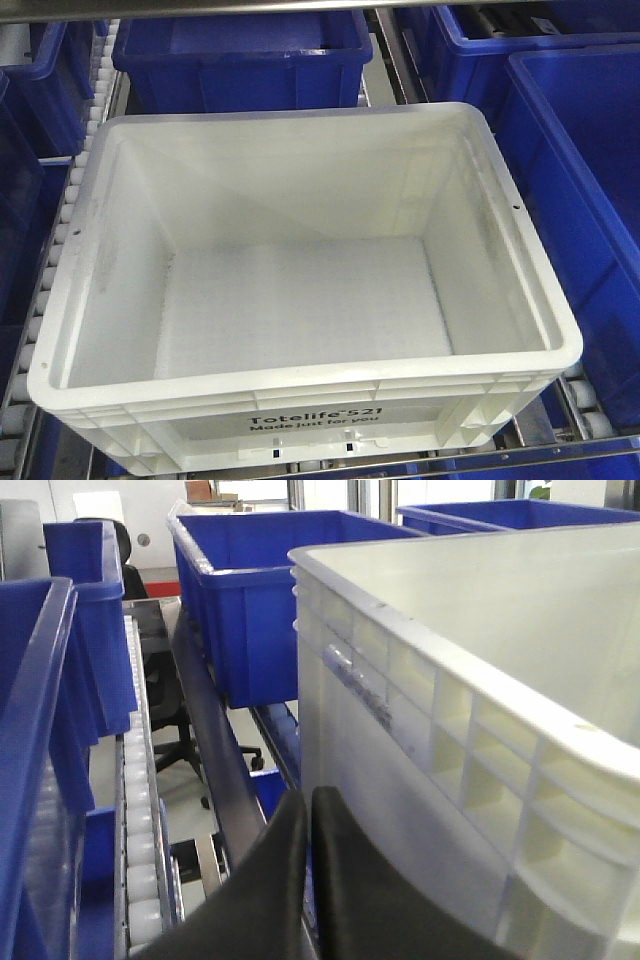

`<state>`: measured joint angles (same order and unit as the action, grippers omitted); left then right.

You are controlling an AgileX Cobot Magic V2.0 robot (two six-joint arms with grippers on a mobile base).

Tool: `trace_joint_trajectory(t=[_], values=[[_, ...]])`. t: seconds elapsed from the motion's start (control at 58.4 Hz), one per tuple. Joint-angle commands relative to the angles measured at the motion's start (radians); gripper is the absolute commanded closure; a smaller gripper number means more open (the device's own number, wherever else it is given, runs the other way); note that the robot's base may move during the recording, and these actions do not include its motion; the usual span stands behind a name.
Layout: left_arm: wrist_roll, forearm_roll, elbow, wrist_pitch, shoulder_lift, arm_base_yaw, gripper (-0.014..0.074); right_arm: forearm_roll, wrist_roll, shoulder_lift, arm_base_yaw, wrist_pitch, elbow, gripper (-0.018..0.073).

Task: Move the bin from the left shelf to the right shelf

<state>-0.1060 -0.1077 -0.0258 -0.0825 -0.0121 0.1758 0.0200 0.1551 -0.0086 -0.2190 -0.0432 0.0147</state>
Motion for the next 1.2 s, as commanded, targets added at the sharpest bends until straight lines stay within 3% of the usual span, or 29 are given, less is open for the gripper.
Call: trace_joint_trajectory(t=[0.0, 0.086, 1.181], values=[[0.008, -0.003, -0.020, 0.073, -0.015, 0.004, 0.0603, 0.017, -0.020, -0.014, -0.003, 0.110, 0.035, 0.0567], [0.008, -0.003, -0.020, 0.074, -0.015, 0.004, 0.0603, 0.029, -0.026, -0.013, -0.002, 0.056, 0.033, 0.0567], [0.008, -0.003, -0.020, 0.074, -0.015, 0.004, 0.0603, 0.030, -0.025, -0.013, -0.002, 0.057, 0.033, 0.0567]])
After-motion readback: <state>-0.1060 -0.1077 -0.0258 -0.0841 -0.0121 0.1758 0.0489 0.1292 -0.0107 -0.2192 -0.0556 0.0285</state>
